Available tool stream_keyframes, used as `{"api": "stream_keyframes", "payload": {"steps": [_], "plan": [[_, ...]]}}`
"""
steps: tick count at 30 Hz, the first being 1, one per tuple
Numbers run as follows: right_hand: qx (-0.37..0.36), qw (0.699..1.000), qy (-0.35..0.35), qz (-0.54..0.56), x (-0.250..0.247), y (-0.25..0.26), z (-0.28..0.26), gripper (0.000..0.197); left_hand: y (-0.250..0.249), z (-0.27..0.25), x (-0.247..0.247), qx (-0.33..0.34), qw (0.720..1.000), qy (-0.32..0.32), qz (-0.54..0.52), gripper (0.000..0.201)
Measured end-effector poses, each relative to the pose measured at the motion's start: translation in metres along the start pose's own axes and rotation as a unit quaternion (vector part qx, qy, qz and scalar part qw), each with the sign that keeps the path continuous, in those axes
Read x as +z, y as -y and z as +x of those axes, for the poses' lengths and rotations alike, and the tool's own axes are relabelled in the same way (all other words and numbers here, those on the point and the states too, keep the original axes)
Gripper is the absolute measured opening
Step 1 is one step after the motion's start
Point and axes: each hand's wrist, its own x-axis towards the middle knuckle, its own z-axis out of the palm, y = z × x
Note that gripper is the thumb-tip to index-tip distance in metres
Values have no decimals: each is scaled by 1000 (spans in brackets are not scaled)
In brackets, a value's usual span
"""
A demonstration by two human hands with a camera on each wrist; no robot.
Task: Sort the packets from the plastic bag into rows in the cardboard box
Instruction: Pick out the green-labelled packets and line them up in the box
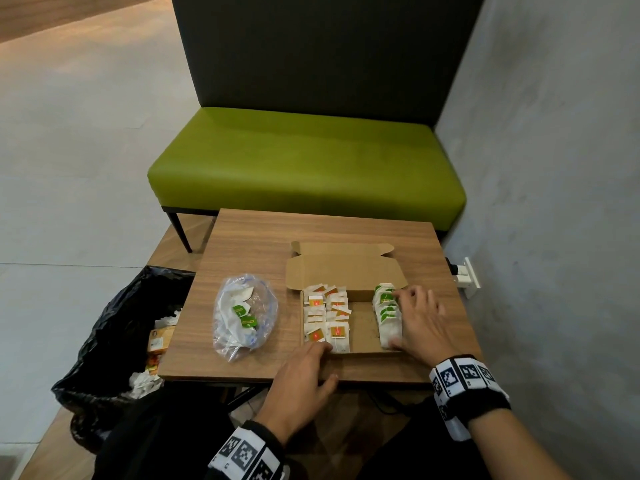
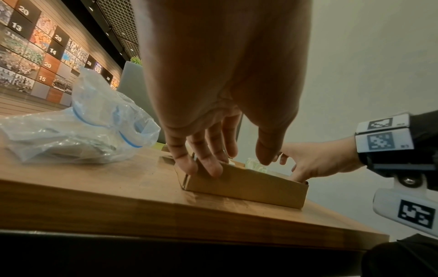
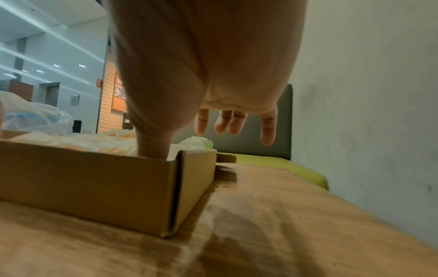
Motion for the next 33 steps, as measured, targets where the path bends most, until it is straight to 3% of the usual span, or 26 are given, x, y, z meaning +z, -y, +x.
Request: {"api": "stream_keyframes", "payload": {"steps": [4, 8, 11, 14, 17, 20, 22, 26, 30, 33], "plan": [[3, 999, 14, 48, -3, 0, -5, 90, 1, -1, 0, 3, 1000, -2, -3, 52], [-1, 991, -50, 124, -14, 12, -11, 67, -1, -2, -10, 4, 1000, -27, -16, 41], [-31, 983, -94, 156, -26, 37, -12, 52, 2, -1, -35, -12, 988, -149, 26, 26], [-72, 976, -100, 179, -35, 72, -12, 36, 18, 4, -70, -117, 946, -266, 146, 23], [-107, 966, -102, 211, -39, 113, -10, 22, 38, 11, -96, -229, 920, -252, 196, 32], [-133, 962, -79, 227, -37, 155, -6, 18, 53, 16, -103, -260, 926, -177, 207, 39], [-147, 957, -63, 241, -34, 180, -2, 19, 63, 17, -102, -248, 936, -146, 203, 43], [-139, 952, -40, 268, -28, 214, 7, 22, 77, 11, -103, -219, 958, -145, 115, 53], [-77, 935, -70, 340, -30, 227, 13, 30, 86, -1, -109, -177, 967, -182, 6, 39], [-73, 932, -56, 352, -31, 224, 11, 30, 88, -12, -117, -149, 959, -218, -99, 35]]}}
